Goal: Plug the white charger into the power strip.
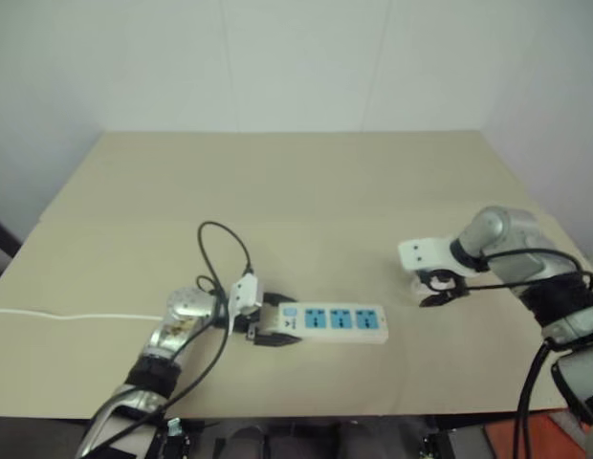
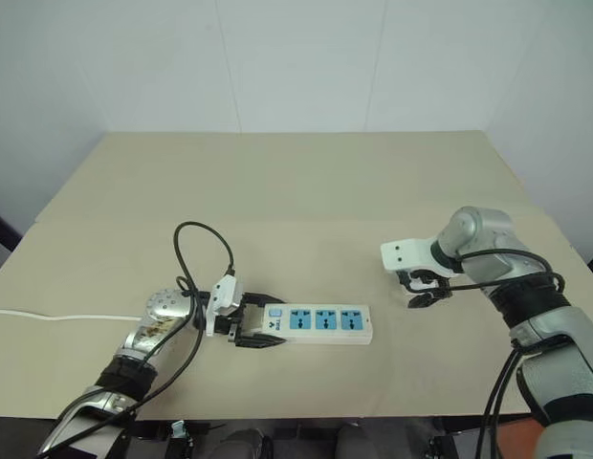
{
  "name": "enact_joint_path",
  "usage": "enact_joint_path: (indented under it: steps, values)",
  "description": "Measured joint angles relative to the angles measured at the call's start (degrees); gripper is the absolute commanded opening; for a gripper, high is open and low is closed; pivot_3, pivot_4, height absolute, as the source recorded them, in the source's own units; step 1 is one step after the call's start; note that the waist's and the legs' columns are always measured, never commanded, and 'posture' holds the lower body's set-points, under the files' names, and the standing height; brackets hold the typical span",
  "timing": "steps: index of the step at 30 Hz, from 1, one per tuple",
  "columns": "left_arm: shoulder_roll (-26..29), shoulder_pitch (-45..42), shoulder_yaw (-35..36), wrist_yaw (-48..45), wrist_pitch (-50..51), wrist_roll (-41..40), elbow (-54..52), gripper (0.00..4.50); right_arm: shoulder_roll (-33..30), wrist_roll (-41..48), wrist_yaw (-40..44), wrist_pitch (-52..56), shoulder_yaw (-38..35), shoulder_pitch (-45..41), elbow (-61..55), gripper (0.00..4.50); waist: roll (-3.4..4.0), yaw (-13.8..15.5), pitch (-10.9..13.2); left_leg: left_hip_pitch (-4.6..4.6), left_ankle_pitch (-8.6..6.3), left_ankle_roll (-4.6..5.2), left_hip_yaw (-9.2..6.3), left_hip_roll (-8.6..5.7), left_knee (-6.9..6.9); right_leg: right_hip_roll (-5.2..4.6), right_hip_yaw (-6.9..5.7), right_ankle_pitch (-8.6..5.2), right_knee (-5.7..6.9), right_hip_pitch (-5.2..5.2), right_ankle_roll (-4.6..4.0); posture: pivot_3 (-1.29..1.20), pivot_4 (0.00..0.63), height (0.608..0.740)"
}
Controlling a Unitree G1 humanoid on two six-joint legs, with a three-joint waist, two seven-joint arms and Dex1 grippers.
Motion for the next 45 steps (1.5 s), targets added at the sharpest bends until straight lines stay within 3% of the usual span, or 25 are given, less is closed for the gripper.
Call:
enact_joint_path:
  steps: [3, 6, 14, 23, 30, 32, 34, 38, 45]
  values:
    - [0.1, 0.5, -0.1, 0.5, 0.7, 0.0, -1.0, 3.28, 0.9, -1.5, 0.2, -1.5, 0.0, -1.0, 2.6, 4.5, 0.0, 0.0, 0.0, 0.0, 0.0, 0.0, -0.01, 0.0, 0.0, 0.0, 0.0, 0.0, 0.0, 0.01, 0.0, 0.0, 0.15, 0.74]
    - [0.3, 1.1, -0.1, 1.0, 1.3, 0.0, -1.9, 3.28, 2.2, -2.8, 0.3, -3.1, 0.0, -2.3, 5.4, 3.9, 0.01, -0.1, 0.0, 0.04, 0.0, 0.0, 0.0, 0.0, 0.0, 0.0, 0.0, 0.01, 0.01, 0.04, -0.01, 0.0, 0.15, 0.74]
    - [0.9, 2.0, -0.1, 2.0, 2.2, 0.0, -3.2, 3.28, 3.9, -3.7, 2.4, -6.4, -0.1, -3.2, 8.9, 1.21, 0.0, -0.6, 0.0, 0.32, 0.0, 0.0, 0.01, 0.01, 0.0, 0.0, 0.03, 0.01, 0.03, 0.29, -0.02, 0.0, 0.15, 0.74]
    - [1.2, 2.1, -0.2, 2.1, 2.2, 0.0, -3.4, 3.28, 4.9, -4.5, 1.7, -3.8, -2.2, -1.8, 5.3, 1.16, 0.0, -0.7, 0.0, 0.36, 0.0, 0.0, 0.01, 0.03, 0.0, 0.02, 0.07, 0.02, 0.1, 0.26, -0.03, 0.0, 0.15, 0.74]
    - [1.0, 1.5, -1.0, 2.1, 2.3, 0.0, -3.3, 3.28, 13.1, 13.9, -2.4, 13.0, -19.6, -1.3, -9.5, 1.16, 0.05, -0.2, -0.1, 0.2, 0.0, -0.01, -0.52, 0.01, -0.01, -0.01, 0.06, 0.03, 0.16, 0.09, -0.04, 0.0, 0.15, 0.74]
    - [1.0, 1.3, -1.3, 2.2, 2.3, 0.0, -3.3, 3.28, 16.9, 21.9, -5.7, 18.0, -26.8, 2.8, -18.2, 1.16, -0.04, 0.1, -0.1, 0.18, 0.0, -0.01, -0.74, 0.03, -0.03, 0.02, -0.08, 0.03, 0.15, 0.14, -0.04, 0.0, 0.15, 0.74]
    - [1.0, 1.1, -1.4, 2.4, 2.3, 0.0, -3.3, 3.28, 19.9, 27.0, -8.3, 19.7, -29.5, 9.7, -25.6, 1.16, -0.07, 0.4, -0.1, 0.16, 0.0, -0.01, -0.84, 0.02, -0.04, 0.02, -0.16, 0.03, 0.13, 0.15, -0.04, 0.0, 0.15, 0.74]
    - [1.3, 1.1, -1.3, 2.7, 2.5, 0.0, -3.1, 3.28, 24.3, 31.5, -12.7, 20.3, -29.7, 21.0, -31.5, 1.16, -0.04, 0.0, -0.1, 0.15, 0.01, -0.03, -0.72, -0.05, -0.03, 0.01, -0.02, 0.03, 0.22, 0.05, -0.04, 0.0, 0.15, 0.74]
    - [1.8, 1.2, -1.1, 3.0, 3.3, 0.0, -3.3, 3.28, 30.0, 35.3, -15.7, 13.8, -27.6, 30.3, -34.1, 1.16, -0.04, -0.5, -0.1, 0.33, 0.02, -0.04, -0.73, -0.03, -0.02, 0.05, -0.03, 0.03, 0.25, 0.23, -0.04, 0.0, 0.15, 0.74]
